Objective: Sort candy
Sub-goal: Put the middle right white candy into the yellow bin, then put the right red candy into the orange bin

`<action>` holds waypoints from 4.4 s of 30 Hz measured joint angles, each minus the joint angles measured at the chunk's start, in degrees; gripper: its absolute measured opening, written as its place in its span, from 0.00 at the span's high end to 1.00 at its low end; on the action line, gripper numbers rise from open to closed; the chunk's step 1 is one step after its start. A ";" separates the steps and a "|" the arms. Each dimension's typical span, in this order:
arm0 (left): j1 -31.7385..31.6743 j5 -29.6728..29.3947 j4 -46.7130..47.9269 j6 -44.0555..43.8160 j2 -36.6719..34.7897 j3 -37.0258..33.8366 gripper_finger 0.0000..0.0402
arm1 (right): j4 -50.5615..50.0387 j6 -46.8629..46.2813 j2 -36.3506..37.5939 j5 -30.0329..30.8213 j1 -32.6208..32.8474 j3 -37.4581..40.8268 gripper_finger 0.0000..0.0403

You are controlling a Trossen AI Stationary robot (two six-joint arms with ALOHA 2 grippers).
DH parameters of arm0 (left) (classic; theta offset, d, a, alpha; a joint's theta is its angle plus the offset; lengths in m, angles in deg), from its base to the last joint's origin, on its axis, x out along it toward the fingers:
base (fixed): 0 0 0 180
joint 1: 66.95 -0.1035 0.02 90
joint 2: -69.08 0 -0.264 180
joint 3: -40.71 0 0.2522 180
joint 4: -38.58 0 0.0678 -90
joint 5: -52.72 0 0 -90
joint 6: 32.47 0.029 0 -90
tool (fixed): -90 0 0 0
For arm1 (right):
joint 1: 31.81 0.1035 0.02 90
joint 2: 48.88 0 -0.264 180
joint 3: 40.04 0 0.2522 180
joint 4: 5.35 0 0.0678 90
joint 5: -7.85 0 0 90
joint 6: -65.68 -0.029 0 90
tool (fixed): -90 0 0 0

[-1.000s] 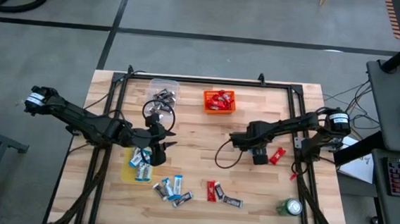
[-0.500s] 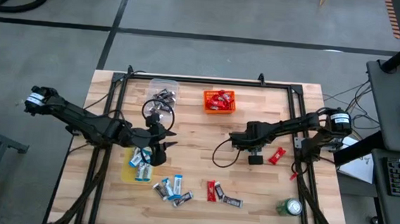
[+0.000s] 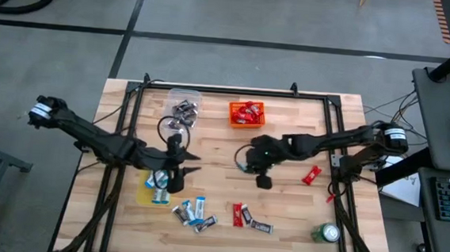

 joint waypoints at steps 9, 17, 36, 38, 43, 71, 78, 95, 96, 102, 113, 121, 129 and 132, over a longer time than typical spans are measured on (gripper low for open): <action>0.45 9.58 -32.67 3.76 -0.02 -12.68 0.66 | 49.93 1.86 -5.11 -17.47 1.70 4.23 0.97; 0.41 10.82 -38.93 4.34 1.51 -14.65 0.66 | 62.35 3.64 -15.08 -20.49 3.03 -1.73 0.97; 1.00 22.93 -42.36 10.02 19.31 -3.45 0.66 | 56.50 5.48 -19.28 -24.89 2.71 -9.35 0.97; 1.11 22.95 -42.06 10.02 19.32 -3.23 0.67 | 56.38 5.70 -19.28 -24.89 2.71 -9.24 0.97; 1.36 21.94 -41.79 8.90 18.17 -3.72 0.77 | 56.34 5.02 -19.23 -24.45 2.49 -9.19 0.97; 9.48 15.02 76.32 -48.09 7.14 16.77 0.96 | 33.01 -4.05 -13.70 1.08 1.14 -9.30 0.52; 9.48 14.49 75.23 -42.89 11.77 16.77 0.94 | 32.28 -4.43 -13.70 1.08 1.22 -9.30 0.52; 9.48 10.90 74.77 -38.22 15.32 16.93 0.66 | 7.83 -24.97 -4.36 3.99 0.79 -9.28 0.52; 9.54 10.42 74.67 -38.22 15.28 17.20 0.66 | 4.75 -27.04 -3.75 5.70 0.73 -9.28 0.52; 10.41 3.78 70.99 -34.56 15.19 19.76 0.67 | -15.62 -36.68 -1.11 15.87 0.53 -9.28 0.52; 11.47 0.30 53.76 -20.06 15.04 20.40 0.69 | -63.68 -49.17 -0.91 17.85 0.59 -7.13 0.52; 11.47 -0.11 53.49 -20.21 15.02 20.31 0.69 | -64.32 -54.84 1.51 11.39 0.59 0.58 0.52; 11.47 -0.13 53.28 -20.23 15.02 20.29 0.69 | -59.35 -61.62 5.16 11.04 0.59 9.19 0.52; 11.47 -0.13 53.32 -20.23 15.02 20.27 0.69 | -56.57 -64.26 8.70 11.02 0.59 11.58 0.52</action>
